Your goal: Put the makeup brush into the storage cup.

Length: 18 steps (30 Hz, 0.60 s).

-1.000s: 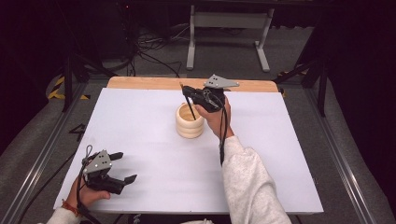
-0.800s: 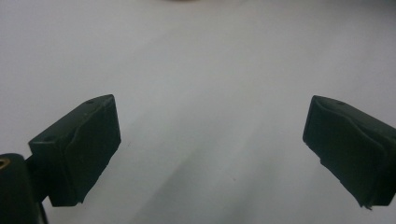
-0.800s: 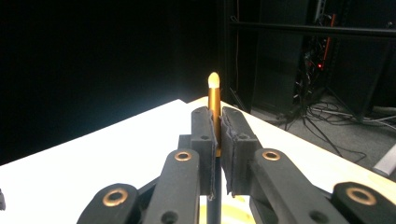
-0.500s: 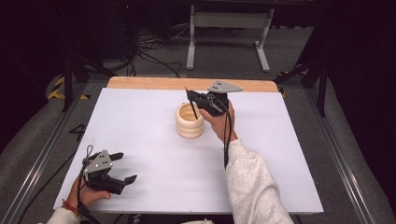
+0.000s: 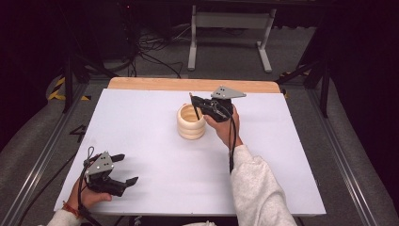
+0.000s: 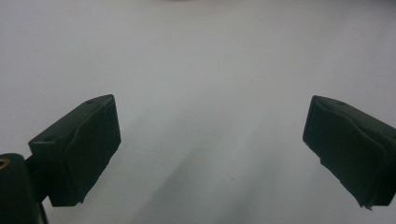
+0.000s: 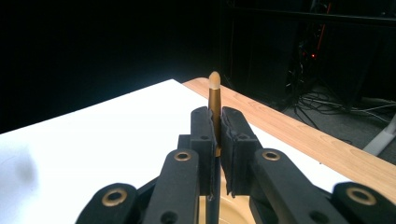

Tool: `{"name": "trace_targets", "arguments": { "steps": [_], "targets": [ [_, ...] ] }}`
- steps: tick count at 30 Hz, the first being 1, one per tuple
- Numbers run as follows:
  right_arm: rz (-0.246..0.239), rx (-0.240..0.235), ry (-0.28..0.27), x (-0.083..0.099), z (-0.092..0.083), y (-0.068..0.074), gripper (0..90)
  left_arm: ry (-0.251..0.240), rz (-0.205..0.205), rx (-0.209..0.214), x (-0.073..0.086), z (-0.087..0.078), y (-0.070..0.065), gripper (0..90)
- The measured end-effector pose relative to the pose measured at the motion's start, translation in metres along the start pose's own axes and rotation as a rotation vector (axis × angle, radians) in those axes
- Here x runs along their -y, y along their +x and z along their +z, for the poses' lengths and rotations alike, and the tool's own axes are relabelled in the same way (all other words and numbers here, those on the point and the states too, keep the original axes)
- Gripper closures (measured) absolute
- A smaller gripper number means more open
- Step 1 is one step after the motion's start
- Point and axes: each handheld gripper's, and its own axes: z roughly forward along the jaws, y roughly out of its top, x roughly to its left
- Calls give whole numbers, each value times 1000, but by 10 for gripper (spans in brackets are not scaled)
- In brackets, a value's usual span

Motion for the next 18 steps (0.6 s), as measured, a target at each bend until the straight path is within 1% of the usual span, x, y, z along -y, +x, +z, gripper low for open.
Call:
{"name": "trace_targets", "arguments": {
  "steps": [6, 10, 15, 18],
  "targets": [
    [0, 2, 8, 3, -3, -1, 846, 2, 0, -2, 0, 0, 0, 48],
    [6, 1, -1, 5, -5, -2, 846, 6, 0, -2, 0, 0, -1, 47],
    [0, -5, 4, 5, -7, -1, 845, 6, 1, -2, 0, 1, -1, 47],
    [-3, 3, 12, 6, -7, -1, 844, 10, 4, -4, 0, 1, -1, 48]
  ]
}}
